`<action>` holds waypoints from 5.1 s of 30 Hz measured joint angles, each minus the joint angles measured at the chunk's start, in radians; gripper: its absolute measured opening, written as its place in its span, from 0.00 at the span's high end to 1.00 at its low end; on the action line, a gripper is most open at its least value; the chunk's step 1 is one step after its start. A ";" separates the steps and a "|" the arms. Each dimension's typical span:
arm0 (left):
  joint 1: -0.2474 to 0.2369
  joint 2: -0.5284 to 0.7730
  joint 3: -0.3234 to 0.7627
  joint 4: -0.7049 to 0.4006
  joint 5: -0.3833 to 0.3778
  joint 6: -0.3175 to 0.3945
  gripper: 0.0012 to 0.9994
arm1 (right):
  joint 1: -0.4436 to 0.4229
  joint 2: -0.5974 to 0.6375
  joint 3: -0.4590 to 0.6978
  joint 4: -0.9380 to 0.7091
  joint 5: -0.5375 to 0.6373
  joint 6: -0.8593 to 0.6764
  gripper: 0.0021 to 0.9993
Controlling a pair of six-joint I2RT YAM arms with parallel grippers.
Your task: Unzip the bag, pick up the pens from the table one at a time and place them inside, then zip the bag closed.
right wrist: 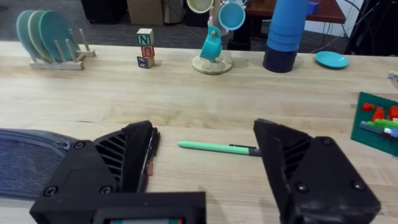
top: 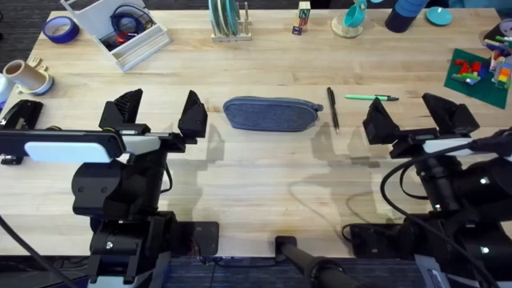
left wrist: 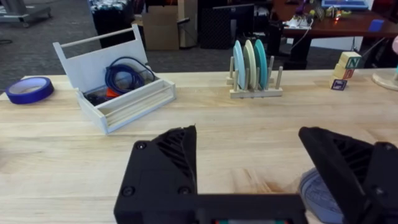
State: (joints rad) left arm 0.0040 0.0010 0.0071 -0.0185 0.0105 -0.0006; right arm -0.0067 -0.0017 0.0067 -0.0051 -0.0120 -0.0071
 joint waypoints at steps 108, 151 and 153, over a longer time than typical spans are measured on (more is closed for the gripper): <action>0.000 1.108 1.675 -1.391 0.102 0.121 0.01 | 0.000 1.064 1.601 -1.420 -0.108 -0.166 0.00; 0.000 1.150 1.675 -1.437 0.305 0.833 0.01 | 0.000 1.064 1.601 -1.409 -0.108 -0.174 0.00; 0.000 1.157 1.675 -1.439 0.341 0.904 0.01 | 0.000 1.064 1.601 -1.409 -0.108 -0.173 0.00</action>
State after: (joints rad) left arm 0.0044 1.1576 1.6821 -1.4570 0.3518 0.9037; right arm -0.0067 1.0622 1.6081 -1.4139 -0.1204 -0.1802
